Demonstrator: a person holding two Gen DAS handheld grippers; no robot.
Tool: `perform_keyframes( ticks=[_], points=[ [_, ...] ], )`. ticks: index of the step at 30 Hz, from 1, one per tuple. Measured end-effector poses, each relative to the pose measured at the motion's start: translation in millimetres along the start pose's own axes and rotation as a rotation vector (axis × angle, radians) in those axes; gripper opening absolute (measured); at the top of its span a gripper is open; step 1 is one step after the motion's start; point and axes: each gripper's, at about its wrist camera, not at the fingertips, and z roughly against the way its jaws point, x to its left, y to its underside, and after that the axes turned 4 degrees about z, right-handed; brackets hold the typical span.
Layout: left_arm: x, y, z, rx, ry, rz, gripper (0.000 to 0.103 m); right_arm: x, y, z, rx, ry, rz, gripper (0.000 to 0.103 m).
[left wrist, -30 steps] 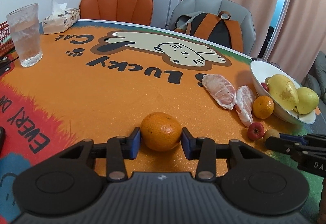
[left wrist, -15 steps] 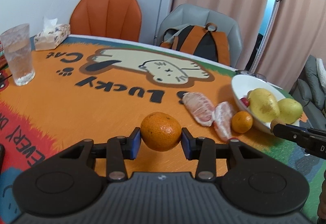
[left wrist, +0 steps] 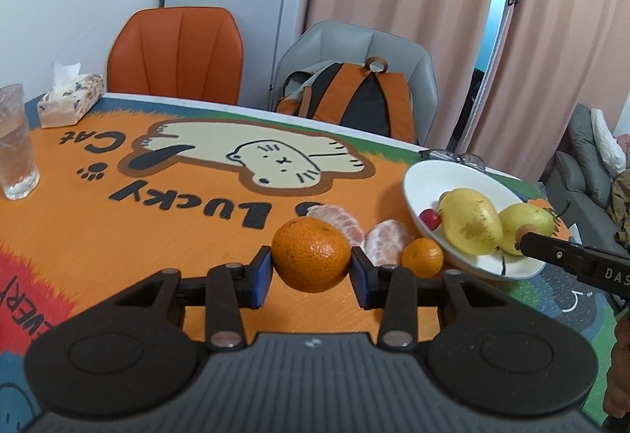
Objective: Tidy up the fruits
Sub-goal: 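Carry the mandarin and kiwi over the white bowl and open both tools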
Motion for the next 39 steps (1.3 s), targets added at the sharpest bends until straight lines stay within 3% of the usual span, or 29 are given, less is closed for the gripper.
perform_keyframes(
  ticks=[12,15,17,39],
  points=[
    [-14.5,-4.8,-12.2,0.003,0.04,-0.011,0.04,-18.2,6.1,-13.3,0.015,0.115,-0.035,0.028],
    [-17.5,-4.6,-15.9,0.008,0.048,-0.017,0.04,-17.5,5.7,-11.4,0.004,0.114,-0.034,0.041],
    [-18.9,-4.8,-18.3,0.011,0.051,-0.021,0.04,-17.8,4.5,-7.6,-0.013,0.115,-0.035,0.045],
    [-66.1,-23.0,-47.5,0.009,0.129,-0.111,0.04,-52.5,-3.7,12.6,-0.078,0.164,-0.161,0.057]
  ],
)
